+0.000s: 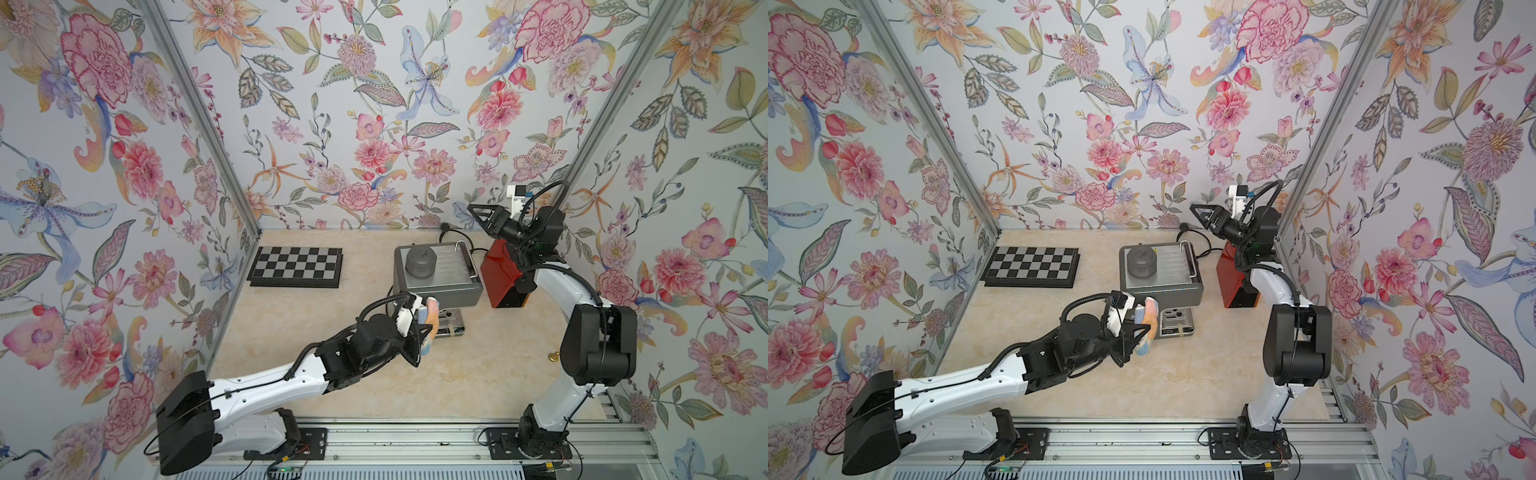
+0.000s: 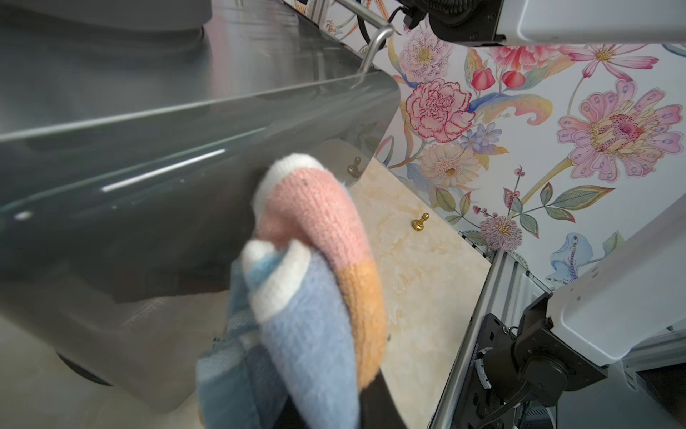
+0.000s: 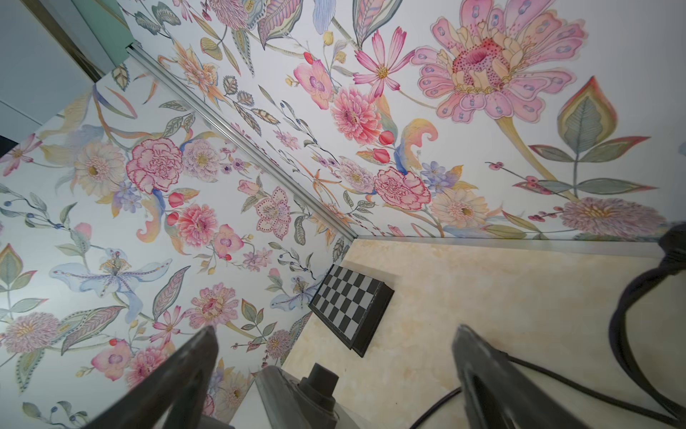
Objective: Wipe the surface of a coffee machine
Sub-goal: Wipe the dirt from the surface of the coffee machine, then adjust the coffee machine at the center of the board.
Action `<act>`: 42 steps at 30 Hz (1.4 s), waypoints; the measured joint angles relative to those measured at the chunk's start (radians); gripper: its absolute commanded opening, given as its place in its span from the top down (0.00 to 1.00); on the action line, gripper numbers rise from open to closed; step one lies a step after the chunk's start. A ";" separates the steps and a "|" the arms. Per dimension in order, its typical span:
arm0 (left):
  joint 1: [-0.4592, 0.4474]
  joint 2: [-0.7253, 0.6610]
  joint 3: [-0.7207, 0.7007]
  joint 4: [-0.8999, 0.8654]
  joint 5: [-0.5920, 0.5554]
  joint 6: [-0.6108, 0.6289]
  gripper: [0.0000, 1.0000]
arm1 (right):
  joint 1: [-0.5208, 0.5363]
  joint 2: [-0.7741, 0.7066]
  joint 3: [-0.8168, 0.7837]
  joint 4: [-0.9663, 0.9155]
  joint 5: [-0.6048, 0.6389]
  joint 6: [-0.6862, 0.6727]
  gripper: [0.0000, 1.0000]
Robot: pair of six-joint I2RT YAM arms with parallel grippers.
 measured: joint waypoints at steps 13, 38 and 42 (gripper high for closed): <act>0.074 0.021 -0.095 0.121 -0.008 -0.045 1.00 | 0.085 0.153 0.001 0.251 -0.128 0.214 0.03; 0.464 0.027 -0.137 0.143 0.239 -0.009 1.00 | 0.185 -0.089 -0.333 0.266 0.058 0.066 0.05; 0.532 0.027 -0.138 0.127 0.236 -0.005 1.00 | 0.237 -0.091 -0.336 0.274 0.085 0.047 0.05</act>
